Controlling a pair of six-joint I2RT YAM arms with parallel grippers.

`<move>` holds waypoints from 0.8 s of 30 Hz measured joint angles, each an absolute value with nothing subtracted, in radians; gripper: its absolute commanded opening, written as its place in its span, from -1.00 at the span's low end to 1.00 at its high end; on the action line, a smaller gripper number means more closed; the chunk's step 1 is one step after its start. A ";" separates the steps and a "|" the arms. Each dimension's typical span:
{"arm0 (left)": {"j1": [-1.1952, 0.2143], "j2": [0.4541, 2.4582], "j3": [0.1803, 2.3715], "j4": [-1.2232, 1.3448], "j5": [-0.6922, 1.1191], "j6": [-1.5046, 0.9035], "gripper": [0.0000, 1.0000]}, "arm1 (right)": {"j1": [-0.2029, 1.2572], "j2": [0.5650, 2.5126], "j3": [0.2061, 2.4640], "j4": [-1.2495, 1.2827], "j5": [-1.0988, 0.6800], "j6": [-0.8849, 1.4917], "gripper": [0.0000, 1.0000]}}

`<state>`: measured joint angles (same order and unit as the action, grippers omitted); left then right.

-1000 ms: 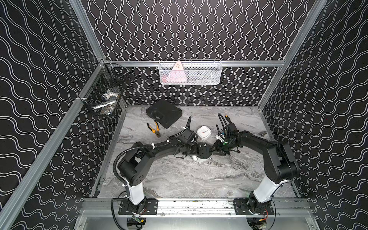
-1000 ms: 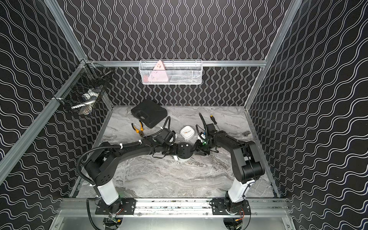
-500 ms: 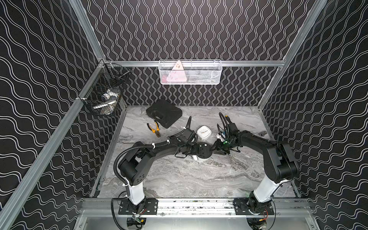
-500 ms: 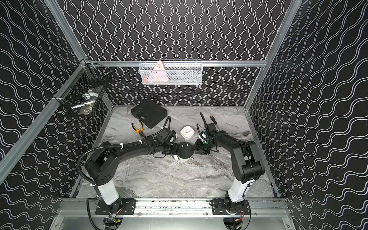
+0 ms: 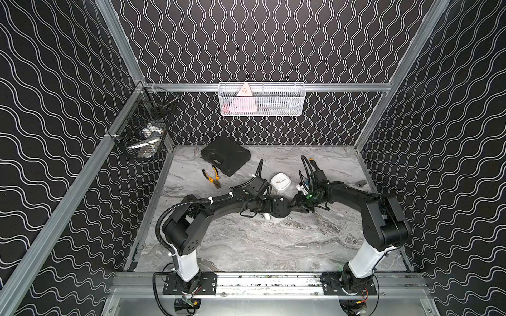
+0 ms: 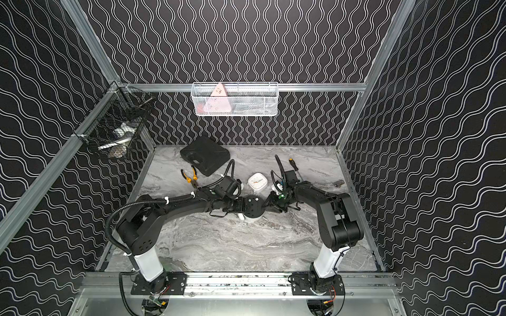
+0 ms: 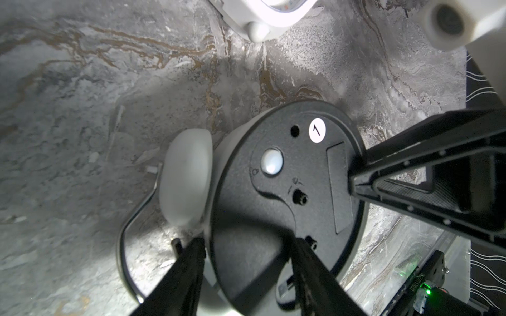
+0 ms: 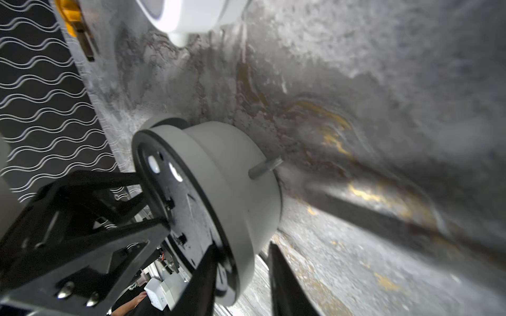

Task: Insert the battery into the alarm
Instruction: Install the cover on the alarm, then adjust the alarm at the center of the board.

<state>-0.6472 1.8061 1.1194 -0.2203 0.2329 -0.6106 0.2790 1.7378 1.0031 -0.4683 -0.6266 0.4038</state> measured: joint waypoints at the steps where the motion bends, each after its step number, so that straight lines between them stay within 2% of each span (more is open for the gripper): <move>1: -0.648 1.806 1.119 -0.220 0.233 -0.611 0.14 | 0.281 1.725 1.003 -0.482 -0.612 0.404 -0.08; 6: -0.647 1.790 1.131 -0.256 0.227 -0.611 0.29 | 0.275 1.633 1.007 -0.496 -0.588 0.408 0.07; 16: -0.602 1.633 1.093 -0.239 0.221 -0.631 0.46 | 0.262 1.553 0.965 -0.485 -0.574 0.426 0.11; 22: -0.474 1.561 0.879 -0.080 0.279 -0.712 0.00 | 0.262 1.516 0.925 -0.442 -0.586 0.439 0.10; 24: -0.440 1.567 0.811 -0.007 0.325 -0.751 -0.10 | 0.262 1.513 0.915 -0.431 -0.590 0.456 0.10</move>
